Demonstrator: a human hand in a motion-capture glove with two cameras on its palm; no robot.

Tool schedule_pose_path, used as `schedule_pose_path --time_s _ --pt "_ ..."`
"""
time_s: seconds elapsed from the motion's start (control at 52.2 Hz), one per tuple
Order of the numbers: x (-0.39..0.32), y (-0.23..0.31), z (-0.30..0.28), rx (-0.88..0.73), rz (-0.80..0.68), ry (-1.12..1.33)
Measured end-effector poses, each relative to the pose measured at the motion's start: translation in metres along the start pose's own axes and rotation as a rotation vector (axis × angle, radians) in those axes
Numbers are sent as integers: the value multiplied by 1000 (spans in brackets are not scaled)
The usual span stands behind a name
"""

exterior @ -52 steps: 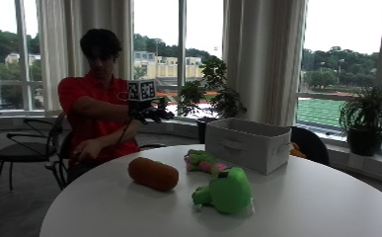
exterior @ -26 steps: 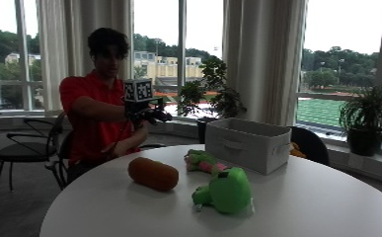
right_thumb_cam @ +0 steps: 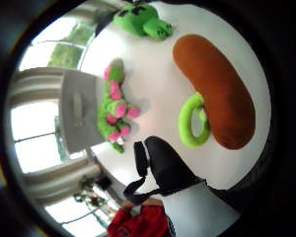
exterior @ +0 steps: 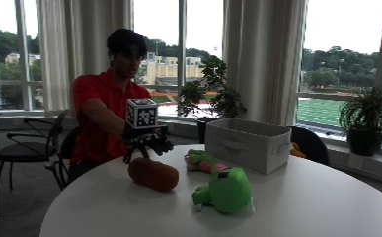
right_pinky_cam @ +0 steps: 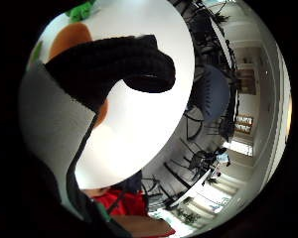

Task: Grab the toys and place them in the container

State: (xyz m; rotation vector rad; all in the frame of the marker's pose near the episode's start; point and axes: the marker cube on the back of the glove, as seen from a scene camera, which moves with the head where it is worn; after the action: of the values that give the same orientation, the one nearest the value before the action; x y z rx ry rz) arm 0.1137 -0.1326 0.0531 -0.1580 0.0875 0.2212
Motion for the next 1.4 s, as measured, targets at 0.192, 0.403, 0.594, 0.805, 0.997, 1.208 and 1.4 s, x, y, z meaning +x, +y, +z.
schedule_pose_path --time_s 0.192,0.403,0.594,0.805,0.997,1.208,1.4 --pt "0 -38 44 -158 48 12" --pt "-13 -40 67 -178 33 90" --pt "-11 -47 67 -76 27 46" --pt "-23 -44 54 7 -32 51" --pt "-48 -13 21 40 -68 19" --pt "-87 -8 -84 145 -115 33" --pt "-138 -9 -165 278 -167 34"
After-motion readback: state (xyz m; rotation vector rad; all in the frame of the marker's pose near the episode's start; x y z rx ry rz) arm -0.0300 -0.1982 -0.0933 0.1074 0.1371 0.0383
